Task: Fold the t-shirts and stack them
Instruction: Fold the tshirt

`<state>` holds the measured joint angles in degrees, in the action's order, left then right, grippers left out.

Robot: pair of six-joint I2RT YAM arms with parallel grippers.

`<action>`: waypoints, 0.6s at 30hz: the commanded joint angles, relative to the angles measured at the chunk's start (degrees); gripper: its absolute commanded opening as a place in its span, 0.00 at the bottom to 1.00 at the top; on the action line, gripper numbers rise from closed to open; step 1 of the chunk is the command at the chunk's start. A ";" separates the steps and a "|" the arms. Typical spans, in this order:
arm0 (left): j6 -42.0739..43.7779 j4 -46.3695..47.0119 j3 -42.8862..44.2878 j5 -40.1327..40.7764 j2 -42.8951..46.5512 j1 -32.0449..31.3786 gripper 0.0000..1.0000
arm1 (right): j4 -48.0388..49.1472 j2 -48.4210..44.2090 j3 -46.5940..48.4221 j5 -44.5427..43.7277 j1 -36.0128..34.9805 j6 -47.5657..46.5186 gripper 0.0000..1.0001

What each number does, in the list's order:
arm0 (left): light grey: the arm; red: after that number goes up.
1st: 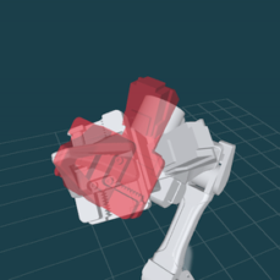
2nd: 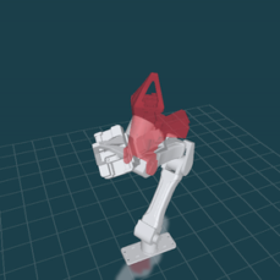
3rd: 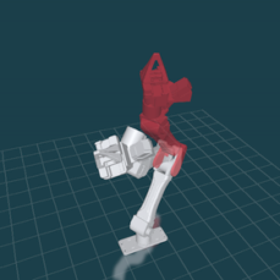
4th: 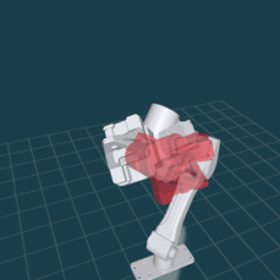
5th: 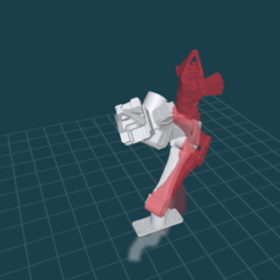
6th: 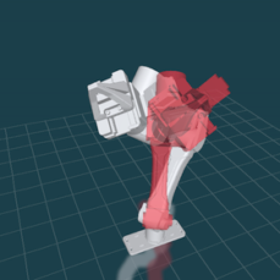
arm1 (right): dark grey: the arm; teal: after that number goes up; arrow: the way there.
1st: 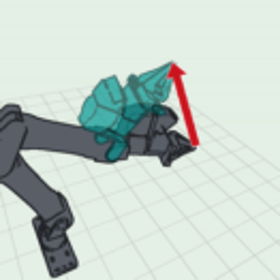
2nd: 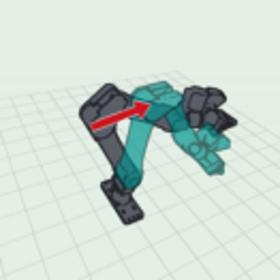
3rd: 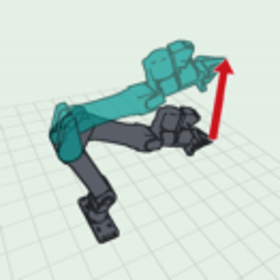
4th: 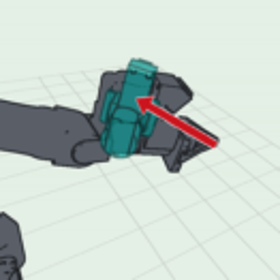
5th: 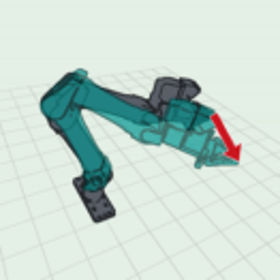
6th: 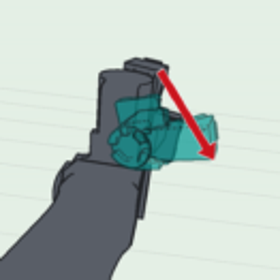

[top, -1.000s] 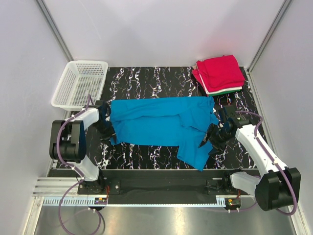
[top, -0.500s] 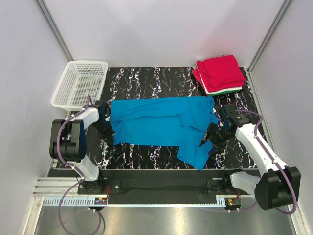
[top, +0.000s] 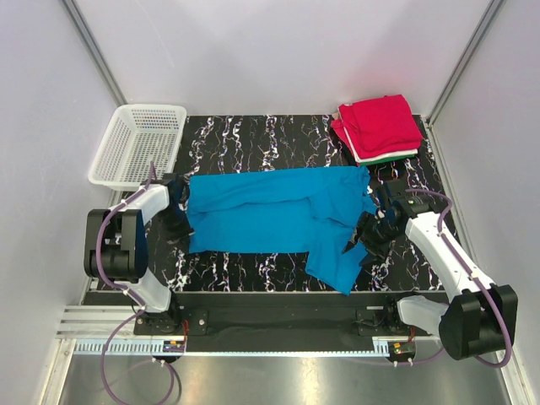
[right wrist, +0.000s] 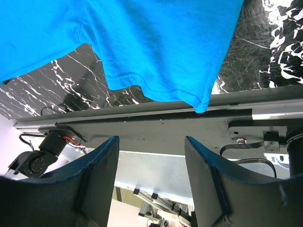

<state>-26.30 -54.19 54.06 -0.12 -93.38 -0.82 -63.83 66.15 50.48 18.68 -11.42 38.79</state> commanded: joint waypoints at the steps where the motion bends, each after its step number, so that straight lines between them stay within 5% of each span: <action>1: 1.78 -3.28 1.84 5.30 1.89 0.73 0.00 | 0.46 -0.14 2.26 0.13 -0.27 -0.82 0.64; 14: 2.13 -4.17 1.92 4.52 -0.22 0.73 0.00 | 0.29 0.30 3.66 -0.92 -0.27 -0.99 0.66; 18: 2.66 -4.16 2.36 3.20 -0.48 0.82 0.25 | -1.91 0.73 5.24 -4.87 -0.27 -0.82 0.68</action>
<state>-24.88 -57.17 54.33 3.27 -93.60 -0.36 -64.16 66.50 52.16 17.67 -11.42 38.70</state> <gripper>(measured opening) 0.159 0.671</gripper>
